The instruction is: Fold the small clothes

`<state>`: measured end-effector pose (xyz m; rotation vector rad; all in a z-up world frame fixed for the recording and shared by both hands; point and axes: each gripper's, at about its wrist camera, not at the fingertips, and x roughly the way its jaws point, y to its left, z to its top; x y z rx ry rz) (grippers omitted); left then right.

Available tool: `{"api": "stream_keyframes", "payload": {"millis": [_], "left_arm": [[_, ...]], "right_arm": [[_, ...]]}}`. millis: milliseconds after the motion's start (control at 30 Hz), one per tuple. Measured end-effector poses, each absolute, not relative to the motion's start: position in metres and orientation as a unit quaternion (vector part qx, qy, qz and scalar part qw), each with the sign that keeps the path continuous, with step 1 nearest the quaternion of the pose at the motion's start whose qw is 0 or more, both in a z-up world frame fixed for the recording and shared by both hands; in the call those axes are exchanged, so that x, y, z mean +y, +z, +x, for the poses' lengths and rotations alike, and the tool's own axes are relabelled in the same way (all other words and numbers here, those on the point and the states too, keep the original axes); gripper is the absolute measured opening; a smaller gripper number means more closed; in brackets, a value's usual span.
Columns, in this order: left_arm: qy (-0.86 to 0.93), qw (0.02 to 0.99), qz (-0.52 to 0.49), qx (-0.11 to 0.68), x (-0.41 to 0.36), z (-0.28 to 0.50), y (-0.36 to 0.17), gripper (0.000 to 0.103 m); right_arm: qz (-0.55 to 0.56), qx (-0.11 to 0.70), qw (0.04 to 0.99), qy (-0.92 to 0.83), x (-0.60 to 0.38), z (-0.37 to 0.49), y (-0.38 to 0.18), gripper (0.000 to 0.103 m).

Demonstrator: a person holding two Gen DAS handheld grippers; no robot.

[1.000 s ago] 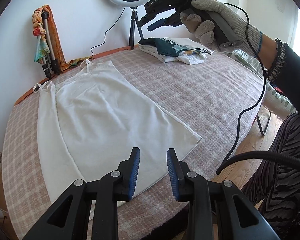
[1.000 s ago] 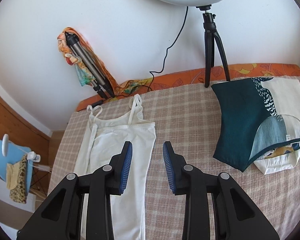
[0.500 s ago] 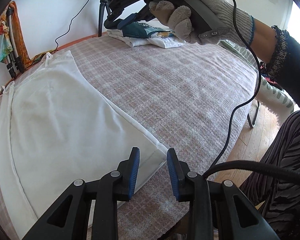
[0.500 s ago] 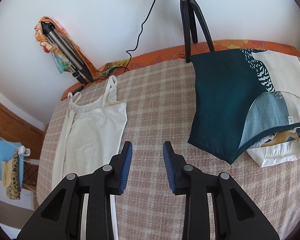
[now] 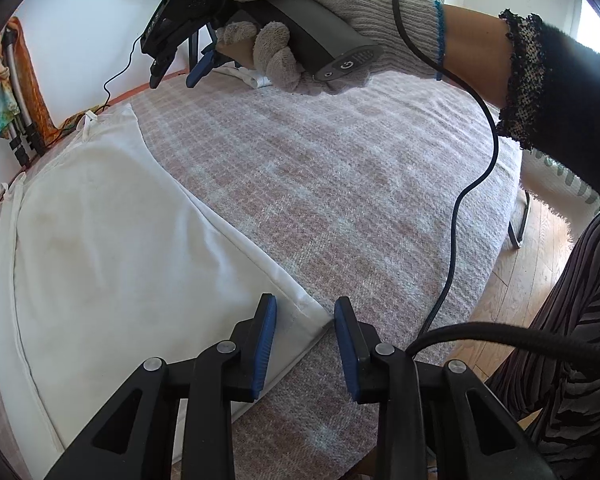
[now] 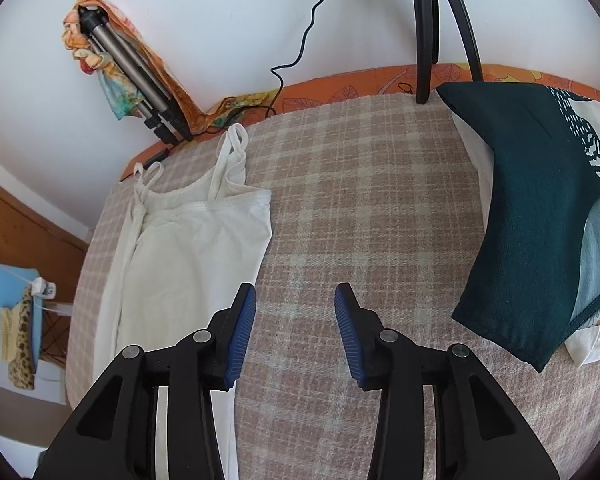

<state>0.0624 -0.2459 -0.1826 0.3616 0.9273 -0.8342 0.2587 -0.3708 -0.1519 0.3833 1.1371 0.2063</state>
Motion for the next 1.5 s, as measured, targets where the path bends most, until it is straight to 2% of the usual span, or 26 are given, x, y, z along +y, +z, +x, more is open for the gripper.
{"api": "stream_keyframes", "payload": {"millis": [133, 267, 633, 700, 733, 767, 867, 1167, 1500], "left_arm": [[-0.391, 0.797, 0.151, 0.436, -0.243, 0.067, -0.181, 0.012], [-0.391, 0.797, 0.124, 0.443, -0.234, 0.073, -0.178, 0.005], [-0.382, 0.805, 0.061, 0.451, -0.2, 0.078, -0.164, 0.005], [-0.378, 0.806, 0.055, 0.451, -0.196, 0.079, -0.162, 0.005], [-0.376, 0.808, 0.056, 0.45, -0.194, 0.08, -0.162, 0.005], [-0.375, 0.809, 0.053, 0.45, -0.193, 0.08, -0.161, 0.005], [-0.374, 0.81, 0.046, 0.45, -0.189, 0.08, -0.159, 0.004], [-0.358, 0.825, 0.021, 0.437, -0.164, 0.079, -0.15, 0.004], [-0.331, 0.837, 0.0, 0.436, -0.126, 0.074, -0.148, 0.004]], "right_arm": [[0.181, 0.537, 0.818, 0.104, -0.361, 0.273, -0.16, 0.041], [0.19, 0.542, 0.811, 0.106, -0.353, 0.291, -0.174, 0.041], [0.195, 0.539, 0.812, 0.113, -0.338, 0.321, -0.191, 0.04], [0.192, 0.54, 0.81, 0.124, -0.333, 0.322, -0.192, 0.026], [0.186, 0.544, 0.808, 0.126, -0.329, 0.324, -0.193, 0.015], [0.177, 0.549, 0.808, 0.122, -0.326, 0.324, -0.194, 0.008], [0.17, 0.55, 0.809, 0.12, -0.321, 0.325, -0.193, 0.003], [0.193, 0.513, 0.829, 0.115, -0.318, 0.329, -0.157, 0.001], [0.174, 0.503, 0.837, 0.125, -0.274, 0.343, -0.143, 0.0]]}}
